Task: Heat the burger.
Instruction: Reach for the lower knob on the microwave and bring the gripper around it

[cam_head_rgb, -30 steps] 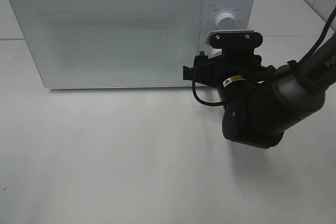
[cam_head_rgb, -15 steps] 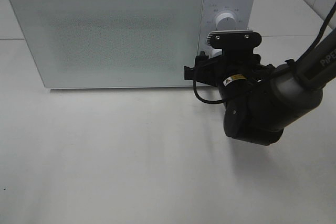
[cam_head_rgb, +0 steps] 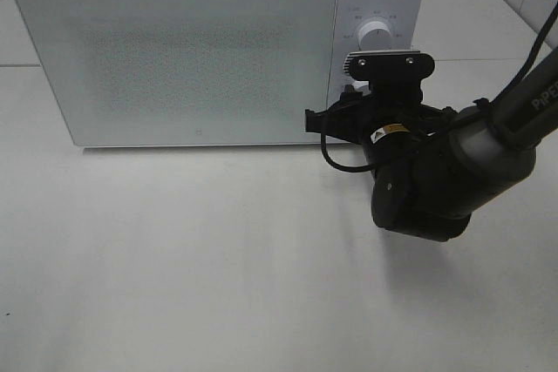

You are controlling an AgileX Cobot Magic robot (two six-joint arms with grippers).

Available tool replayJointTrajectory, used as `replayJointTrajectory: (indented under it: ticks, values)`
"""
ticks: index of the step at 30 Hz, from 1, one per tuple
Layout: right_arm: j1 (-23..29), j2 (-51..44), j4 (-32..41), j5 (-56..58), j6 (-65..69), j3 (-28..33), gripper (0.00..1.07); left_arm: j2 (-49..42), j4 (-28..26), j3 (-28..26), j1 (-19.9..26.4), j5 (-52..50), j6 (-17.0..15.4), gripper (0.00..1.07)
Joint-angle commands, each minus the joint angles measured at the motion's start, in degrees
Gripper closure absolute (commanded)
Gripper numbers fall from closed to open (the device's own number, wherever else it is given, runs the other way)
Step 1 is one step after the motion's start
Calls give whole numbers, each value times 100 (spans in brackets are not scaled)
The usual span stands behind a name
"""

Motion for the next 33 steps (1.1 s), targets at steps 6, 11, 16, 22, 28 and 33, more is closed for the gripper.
replayJointTrajectory:
  ticks: [6,11,16,22,28,33]
  values:
    - [6,-86,-23,-201,-40,97,107,-149,-57,23,6,-6,-34,7]
    - [6,-86,-23,-218,-34,97,107,-149,-57,23,6,-6,-34,7]
    - [6,-86,-132,-390,304,97,107,-149,-57,23,6,-6,-34,7]
    - [-11,-86,-458,-521,905,97,107,-149,-57,23,6,-6,-34,7]
    - [-11,-86,-699,-527,2320,97,107,-149,-57,23,6,-6,-34,7]
    - [-11,-86,-699,-527,2893,97,107,-149,-57,23,6,-6,-34,7]
